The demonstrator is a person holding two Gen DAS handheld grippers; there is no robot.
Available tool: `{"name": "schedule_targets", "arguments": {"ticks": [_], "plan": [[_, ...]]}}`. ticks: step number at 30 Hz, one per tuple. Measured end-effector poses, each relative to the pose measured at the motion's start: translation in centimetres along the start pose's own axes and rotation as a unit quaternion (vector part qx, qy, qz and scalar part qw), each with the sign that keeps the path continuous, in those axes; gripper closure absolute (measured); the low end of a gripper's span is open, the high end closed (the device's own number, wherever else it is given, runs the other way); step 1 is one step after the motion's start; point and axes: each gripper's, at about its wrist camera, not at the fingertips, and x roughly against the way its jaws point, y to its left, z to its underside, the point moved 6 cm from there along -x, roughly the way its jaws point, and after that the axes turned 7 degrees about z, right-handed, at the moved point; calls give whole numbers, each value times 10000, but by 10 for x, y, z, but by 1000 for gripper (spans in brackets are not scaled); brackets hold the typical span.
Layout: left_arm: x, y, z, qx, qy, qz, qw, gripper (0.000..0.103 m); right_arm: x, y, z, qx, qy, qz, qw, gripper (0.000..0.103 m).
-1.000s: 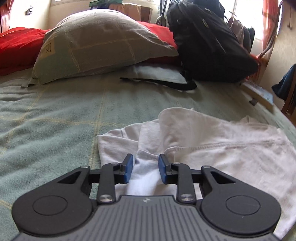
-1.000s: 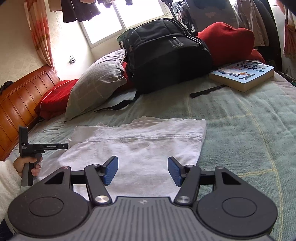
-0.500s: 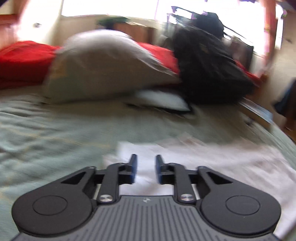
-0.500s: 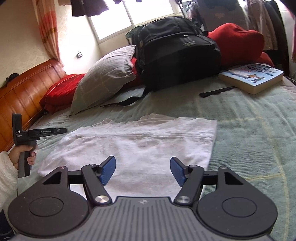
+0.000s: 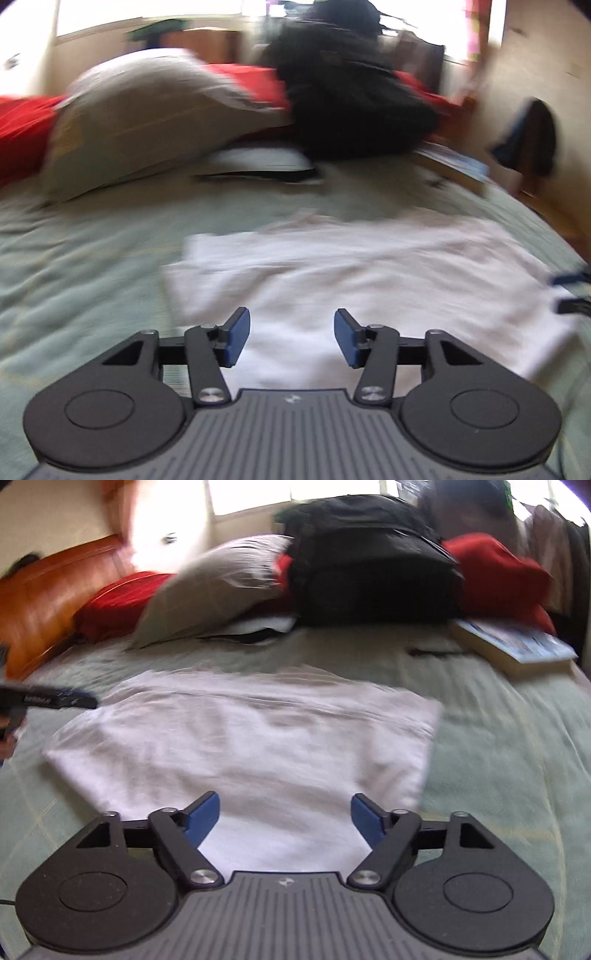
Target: Fold clothes
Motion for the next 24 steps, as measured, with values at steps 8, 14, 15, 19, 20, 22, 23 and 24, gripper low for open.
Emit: {"name": "schedule_targets", "arguments": {"ticks": [8,14,15,19,20,22,23,24], "plan": [[19,-5,48,-258,410,-431,9979,43,20,1,45,209,252,318,9990,15],[30,-27,35,-706,265,-380,9964,35,16,6,-5,237,-293,329,9987,15],[27,-27,36,-616,282,-343,9971,35,12,7,-13,264,-361,321,9985,15],[26,1,60,84,529,-496,9973,35,-6,-13,5,-15,88,514,9986,15],[30,6,65,247,506,-465,9973,35,-6,-23,14,-176,212,590,9979,15],[46,6,63,316,427,-479,9974,35,0,-39,28,-459,383,704,9957,15],[52,3,61,233,409,-559,9973,35,7,-42,30,-554,352,700,9954,15],[58,-3,57,24,385,-668,9970,35,14,-45,31,-619,313,704,9951,15]]}}
